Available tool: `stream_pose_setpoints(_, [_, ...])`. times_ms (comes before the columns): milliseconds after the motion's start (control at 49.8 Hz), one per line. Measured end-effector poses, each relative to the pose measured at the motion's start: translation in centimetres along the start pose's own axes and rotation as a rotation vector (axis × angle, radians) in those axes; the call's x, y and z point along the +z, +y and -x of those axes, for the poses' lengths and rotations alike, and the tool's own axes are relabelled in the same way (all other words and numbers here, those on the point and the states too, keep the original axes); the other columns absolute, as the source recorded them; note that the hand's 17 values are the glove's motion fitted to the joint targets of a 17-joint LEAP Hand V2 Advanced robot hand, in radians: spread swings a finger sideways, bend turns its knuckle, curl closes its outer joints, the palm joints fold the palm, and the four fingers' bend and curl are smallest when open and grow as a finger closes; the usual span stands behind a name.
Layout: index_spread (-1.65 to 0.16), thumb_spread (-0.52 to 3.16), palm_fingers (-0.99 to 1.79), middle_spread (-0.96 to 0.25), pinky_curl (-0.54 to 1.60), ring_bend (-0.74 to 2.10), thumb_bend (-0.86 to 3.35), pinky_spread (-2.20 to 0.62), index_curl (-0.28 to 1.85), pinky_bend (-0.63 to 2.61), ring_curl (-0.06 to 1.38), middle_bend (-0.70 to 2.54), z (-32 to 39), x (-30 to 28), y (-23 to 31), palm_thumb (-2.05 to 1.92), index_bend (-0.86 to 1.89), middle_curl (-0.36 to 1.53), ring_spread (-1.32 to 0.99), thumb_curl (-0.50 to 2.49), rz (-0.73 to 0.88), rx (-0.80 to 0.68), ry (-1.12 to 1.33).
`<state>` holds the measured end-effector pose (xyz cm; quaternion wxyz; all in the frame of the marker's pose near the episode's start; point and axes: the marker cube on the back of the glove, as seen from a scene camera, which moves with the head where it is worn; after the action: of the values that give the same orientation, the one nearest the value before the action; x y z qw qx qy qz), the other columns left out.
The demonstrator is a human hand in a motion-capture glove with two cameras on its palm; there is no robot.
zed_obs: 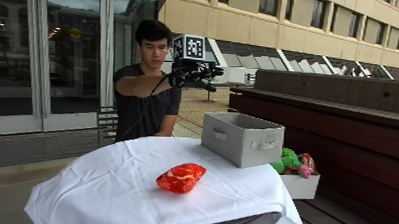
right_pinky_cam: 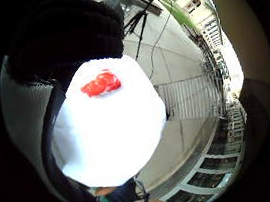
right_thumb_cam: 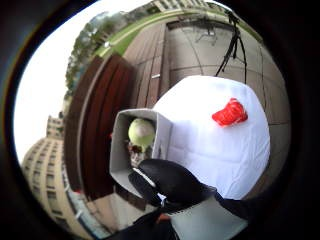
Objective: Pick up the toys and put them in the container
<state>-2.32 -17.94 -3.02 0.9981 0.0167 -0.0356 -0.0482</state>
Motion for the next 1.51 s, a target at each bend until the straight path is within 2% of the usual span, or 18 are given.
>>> stream_pose_setpoints(221, [-0.31, 0.87, -0.22, -0.01, 0.37, 0.49, -0.09, 0.06, 0.12, 1.22, 0.26, 0.18, -5.4, 8.8, -3.3, -0.10, 0.03, 0.41, 0.04, 0.26, 0.084, 0.045, -0.017])
stream_pose_setpoints(441, [-0.31, 0.86, -0.22, 0.00, 0.35, 0.47, -0.09, 0.07, 0.08, 1.20, 0.26, 0.18, -7.4, 16.7, -5.1, -0.10, 0.03, 0.40, 0.04, 0.24, 0.147, 0.092, -0.035])
stream_pose_setpoints(622, [-0.31, 0.86, -0.29, 0.00, 0.36, 0.43, -0.08, 0.07, 0.08, 1.23, 0.26, 0.11, -8.2, 22.5, -5.4, -0.09, 0.05, 0.35, 0.04, 0.23, 0.238, 0.133, 0.014])
stream_pose_setpoints(743, [-0.30, 0.87, -0.31, 0.00, 0.36, 0.40, -0.06, 0.06, 0.08, 1.27, 0.26, 0.11, -9.0, 27.2, -4.4, -0.06, 0.04, 0.32, 0.04, 0.24, 0.370, 0.179, 0.063])
stream_pose_setpoints(883, [-0.29, 1.00, -0.22, 0.01, 0.40, 0.51, 0.07, 0.02, 0.06, 1.42, 0.30, 0.09, -9.5, 29.3, -3.6, 0.20, 0.00, 0.28, 0.04, 0.28, 0.404, 0.202, 0.012])
stream_pose_setpoints(1003, [-0.29, 1.11, -0.06, 0.03, 0.40, 0.73, 0.18, -0.11, 0.05, 1.45, 0.36, 0.15, -9.6, 29.3, -3.4, 0.40, 0.04, 0.28, 0.01, 0.31, 0.367, 0.224, -0.008])
stream_pose_setpoints(1084, [-0.30, 1.14, 0.38, 0.00, 0.36, 1.00, 0.26, -0.25, 0.06, 1.38, 0.41, 0.23, -9.5, 28.9, -3.4, 0.56, 0.12, 0.30, -0.12, 0.36, 0.346, 0.240, -0.013])
stream_pose_setpoints(1104, [-0.30, 1.15, 0.41, 0.00, 0.35, 1.02, 0.27, -0.26, 0.05, 1.37, 0.40, 0.22, -9.5, 28.8, -3.3, 0.57, 0.12, 0.30, -0.14, 0.36, 0.333, 0.245, -0.014])
stream_pose_setpoints(1124, [-0.30, 1.15, 0.61, -0.03, 0.33, 1.03, 0.29, -0.30, 0.09, 1.30, 0.41, 0.30, -9.5, 28.7, -3.3, 0.61, 0.25, 0.33, -0.18, 0.38, 0.317, 0.248, -0.016])
stream_pose_setpoints(1264, [-0.29, 1.03, 0.96, -0.13, 0.28, 1.00, 0.32, -0.40, 0.16, 1.09, 0.41, 0.43, -9.1, 27.7, -2.6, 0.75, 0.40, 0.38, -0.31, 0.46, 0.213, 0.235, 0.011])
stream_pose_setpoints(1324, [-0.28, 0.93, 1.15, -0.18, 0.26, 1.04, 0.39, -0.43, 0.19, 0.95, 0.42, 0.55, -9.0, 27.2, -2.5, 0.88, 0.44, 0.42, -0.34, 0.51, 0.256, 0.246, 0.055])
stream_pose_setpoints(1385, [-0.27, 0.88, 1.20, -0.21, 0.26, 1.05, 0.43, -0.45, 0.22, 0.89, 0.43, 0.62, -9.2, 26.7, -2.3, 0.95, 0.46, 0.45, -0.35, 0.54, 0.311, 0.254, 0.096])
stream_pose_setpoints(1425, [-0.25, 1.00, 1.39, -0.24, 0.24, 1.01, 0.56, -0.48, 0.27, 0.80, 0.43, 0.77, -9.5, 26.6, -1.9, 1.05, 0.58, 0.49, -0.35, 0.58, 0.334, 0.258, 0.108])
stream_pose_setpoints(1505, [-0.19, 1.19, 1.43, -0.27, 0.24, 0.98, 0.69, -0.51, 0.35, 0.72, 0.42, 0.81, -10.0, 26.2, -1.0, 1.09, 0.83, 0.50, -0.35, 0.61, 0.363, 0.265, 0.088])
